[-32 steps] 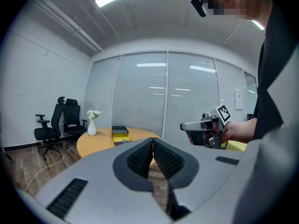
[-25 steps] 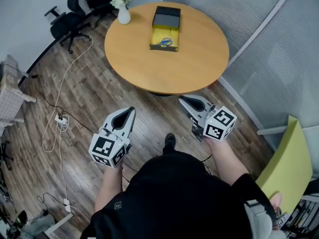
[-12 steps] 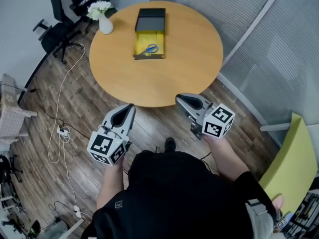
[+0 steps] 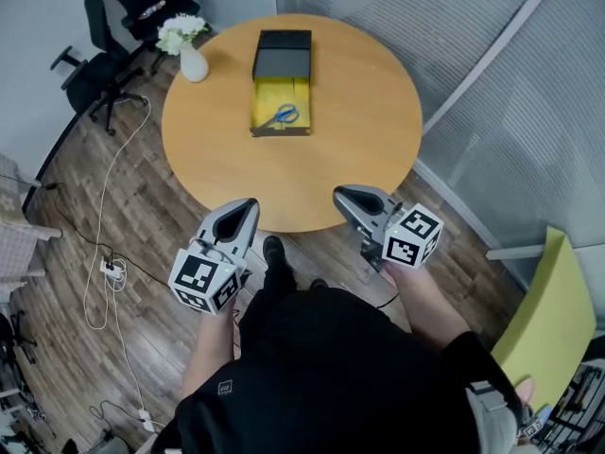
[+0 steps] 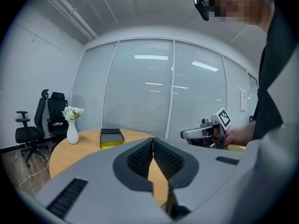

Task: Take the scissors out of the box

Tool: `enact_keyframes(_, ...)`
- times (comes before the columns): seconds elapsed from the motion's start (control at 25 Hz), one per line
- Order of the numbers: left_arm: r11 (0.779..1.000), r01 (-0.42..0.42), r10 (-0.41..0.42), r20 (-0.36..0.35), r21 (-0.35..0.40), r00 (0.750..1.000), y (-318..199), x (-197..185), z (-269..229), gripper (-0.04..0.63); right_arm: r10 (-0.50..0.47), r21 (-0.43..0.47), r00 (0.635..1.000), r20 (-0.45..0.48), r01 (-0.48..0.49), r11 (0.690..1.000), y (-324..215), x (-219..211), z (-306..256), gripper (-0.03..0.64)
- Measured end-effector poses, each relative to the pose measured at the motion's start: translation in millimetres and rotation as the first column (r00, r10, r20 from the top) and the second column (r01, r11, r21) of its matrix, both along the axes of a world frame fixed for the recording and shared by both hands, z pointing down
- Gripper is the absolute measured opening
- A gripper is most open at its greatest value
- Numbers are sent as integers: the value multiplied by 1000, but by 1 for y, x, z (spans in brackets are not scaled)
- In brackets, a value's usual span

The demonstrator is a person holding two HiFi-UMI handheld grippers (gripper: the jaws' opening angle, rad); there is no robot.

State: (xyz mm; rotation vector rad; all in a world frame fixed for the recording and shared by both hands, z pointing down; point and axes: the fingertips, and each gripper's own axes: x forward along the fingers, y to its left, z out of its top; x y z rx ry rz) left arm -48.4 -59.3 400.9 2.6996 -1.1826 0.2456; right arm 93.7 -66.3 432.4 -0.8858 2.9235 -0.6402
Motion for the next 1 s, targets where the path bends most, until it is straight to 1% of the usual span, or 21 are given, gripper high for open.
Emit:
enact_keyframes(0.08, 1000, -9, 9, -3, 6, 1000, -20, -11, 1, 14, 16, 2, 1000, -15, -16, 1000, -19, -9, 2, 38)
enact_keyframes(0.16, 1000, -19, 19, -2, 10, 1000, -44, -24, 2, 14, 24, -4, 998, -49, -24, 1000, -40, -20, 7, 38)
enact_keyframes(0.32, 999, -46, 45, 17, 26, 999, -94, -50, 3, 14, 3, -30, 992, -130, -7, 1000, -80, -51, 20, 38)
enact_keyframes(0.56, 995, -95, 95, 1, 4, 995, -146, -80, 4, 14, 38, -38, 991, -132, -43, 998, -127, -86, 21, 38)
enact_keyframes(0.68, 992, -124, 124, 4, -12, 992, -169, -80, 11, 14, 46, -32, 986, -162, -52, 998, -148, -93, 27, 38)
enact_keyframes(0.76, 991, -133, 134, 0, -27, 991, -177, -76, 15, 14, 48, -33, 986, -162, -55, 998, -156, -93, 30, 38)
enact_keyframes(0.88, 990, -132, 133, -2, -48, 991, -186, -68, 18, 14, 48, -37, 989, -141, -53, 998, -166, -89, 31, 38)
enact_keyframes(1.0, 990, -127, 126, -12, -66, 992, -199, -58, 20, 14, 31, -25, 984, -174, -35, 999, -184, -84, 36, 40)
